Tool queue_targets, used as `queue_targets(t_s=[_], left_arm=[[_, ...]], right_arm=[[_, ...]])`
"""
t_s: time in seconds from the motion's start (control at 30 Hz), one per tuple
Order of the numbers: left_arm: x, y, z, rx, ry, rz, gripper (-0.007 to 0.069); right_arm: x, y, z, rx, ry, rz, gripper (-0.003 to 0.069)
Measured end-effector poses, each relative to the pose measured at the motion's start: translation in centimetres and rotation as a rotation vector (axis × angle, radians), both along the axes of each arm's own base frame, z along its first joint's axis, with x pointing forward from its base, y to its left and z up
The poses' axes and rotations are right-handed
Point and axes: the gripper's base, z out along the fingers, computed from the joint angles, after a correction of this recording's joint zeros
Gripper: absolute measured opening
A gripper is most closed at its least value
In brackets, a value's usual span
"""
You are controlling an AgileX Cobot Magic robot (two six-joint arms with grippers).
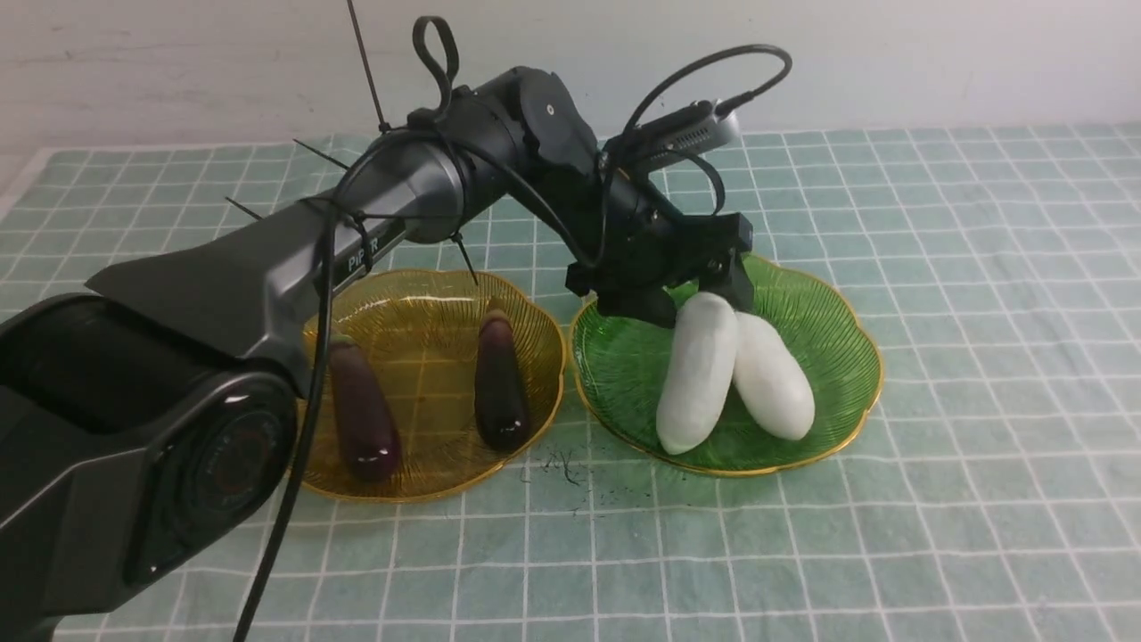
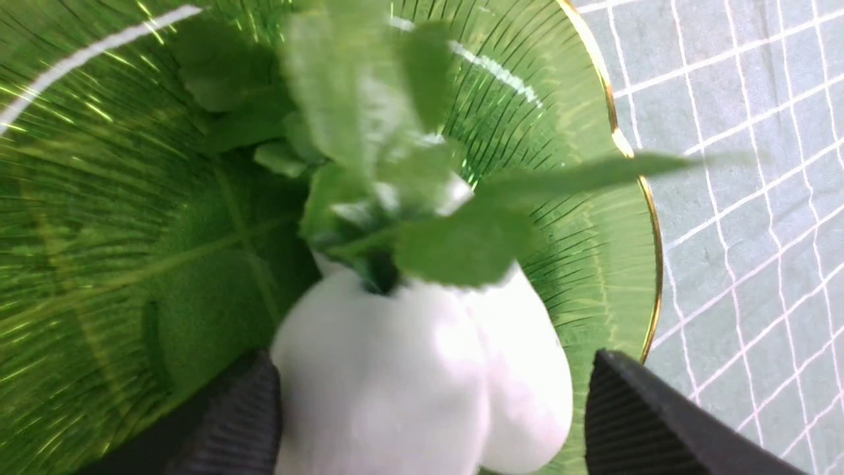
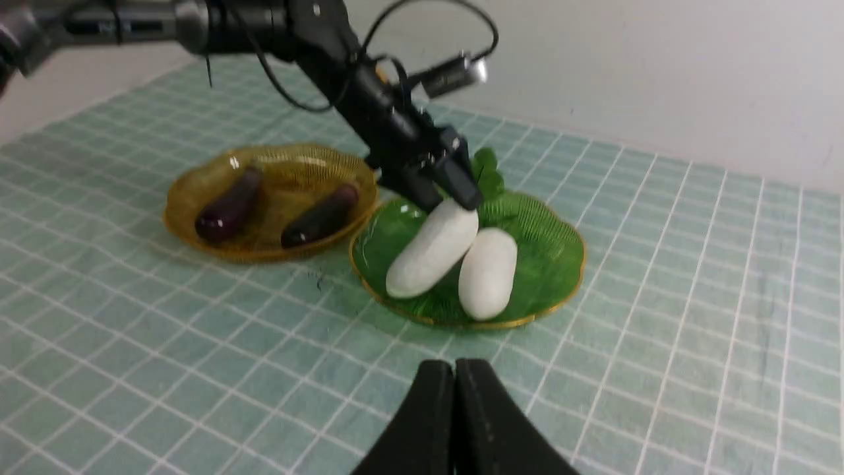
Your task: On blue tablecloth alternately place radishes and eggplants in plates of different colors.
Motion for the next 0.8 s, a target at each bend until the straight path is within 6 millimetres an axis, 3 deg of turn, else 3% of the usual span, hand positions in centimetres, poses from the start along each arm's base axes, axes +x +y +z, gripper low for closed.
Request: queue_targets(t_s=[0.17,0.37,0.57,0.73,0.8], left_arm=[[0.3,0.4,1.3,-0.005,-0.011,-0.014,0.0563],[1.4,2.9,4.4,-0.017,-0.037,-0.015,0.0563],[1.8,5.4,5.9,-0.002,-0.010,-0.023,0.0563],[1.9,6.0,5.8,0.010,0.002,-0.021,0.0556],[1.9,6.0,5.8,0.010,0.002,-0.021,0.0521]], right_arm=[[2.0,1.1,-3.7,-0.068,0.135,-0.003,-0.0015],[3.8,2.2,-6.6,-0.084,0.189,-0.007,-0.0015],[6.8,4.0,-8.4,0.030,-0.047,0.011,-0.0015],[8.2,4.8,-9.0,0.099,-0.289,0.025,-0.0015],[8.4,5.0,-9.1,0.116,-0.356,0.032,-0.0015]])
